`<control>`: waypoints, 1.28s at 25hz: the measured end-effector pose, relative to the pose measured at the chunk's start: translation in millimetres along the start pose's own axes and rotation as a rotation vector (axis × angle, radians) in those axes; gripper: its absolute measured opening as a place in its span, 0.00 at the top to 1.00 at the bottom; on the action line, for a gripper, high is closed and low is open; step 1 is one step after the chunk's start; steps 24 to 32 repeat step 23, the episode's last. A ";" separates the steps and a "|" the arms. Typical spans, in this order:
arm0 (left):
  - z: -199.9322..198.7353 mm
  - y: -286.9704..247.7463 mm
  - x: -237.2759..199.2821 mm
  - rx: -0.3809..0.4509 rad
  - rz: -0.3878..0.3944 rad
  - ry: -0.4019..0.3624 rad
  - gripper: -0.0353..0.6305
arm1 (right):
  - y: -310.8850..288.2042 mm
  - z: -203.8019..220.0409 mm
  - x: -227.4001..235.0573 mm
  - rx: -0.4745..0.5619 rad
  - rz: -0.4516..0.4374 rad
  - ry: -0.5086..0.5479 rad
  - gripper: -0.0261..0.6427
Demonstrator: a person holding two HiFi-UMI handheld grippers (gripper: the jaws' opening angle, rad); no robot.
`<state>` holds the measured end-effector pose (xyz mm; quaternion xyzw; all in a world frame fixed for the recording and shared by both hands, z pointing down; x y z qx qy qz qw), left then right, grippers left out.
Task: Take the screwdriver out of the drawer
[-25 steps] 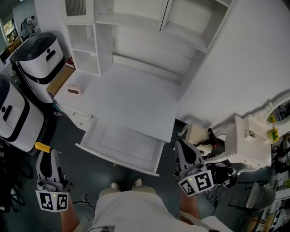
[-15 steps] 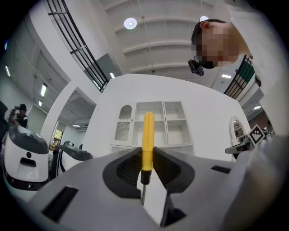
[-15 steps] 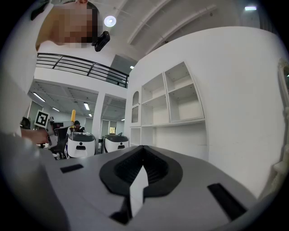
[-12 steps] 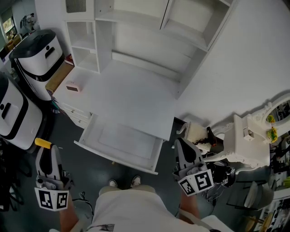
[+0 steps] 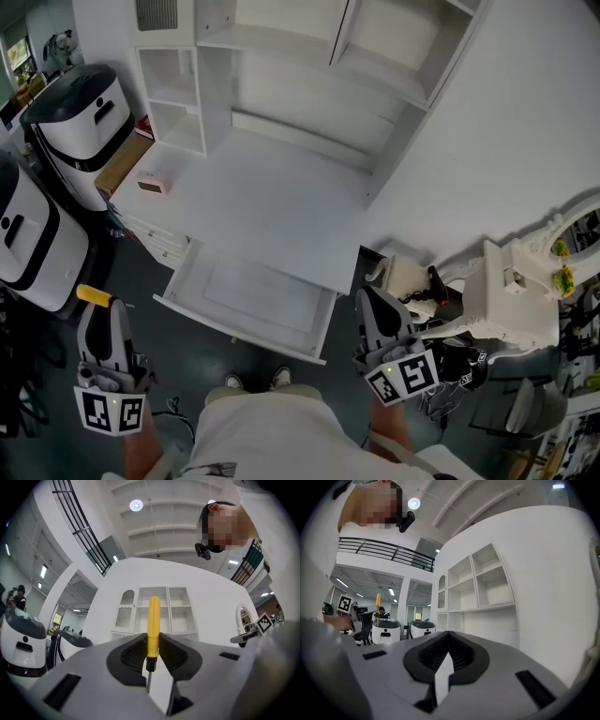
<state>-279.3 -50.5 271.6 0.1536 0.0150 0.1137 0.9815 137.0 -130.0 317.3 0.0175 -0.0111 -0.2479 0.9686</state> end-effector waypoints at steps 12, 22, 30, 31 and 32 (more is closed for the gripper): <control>0.0 -2.2 3.2 0.021 -0.005 -0.007 0.82 | -9.8 -0.8 -2.4 0.023 -0.031 0.004 0.95; 6.6 -3.6 3.4 0.017 -0.001 -0.006 0.83 | -10.1 5.4 -3.4 0.024 -0.027 0.002 0.95; 7.5 -4.1 3.5 0.016 0.001 -0.006 0.82 | -10.5 6.3 -3.6 0.022 -0.026 0.001 0.95; 7.5 -4.1 3.5 0.016 0.001 -0.006 0.82 | -10.5 6.3 -3.6 0.022 -0.026 0.001 0.95; 7.5 -4.1 3.5 0.016 0.001 -0.006 0.82 | -10.5 6.3 -3.6 0.022 -0.026 0.001 0.95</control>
Point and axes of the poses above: the fingertips, and each gripper's own axes: y backward along the fingers, x to its right, z out of its underside, the point moved 6 cm from there along y, backward along the fingers, and after that the axes turned 4 degrees about z, right-handed, at the moved point
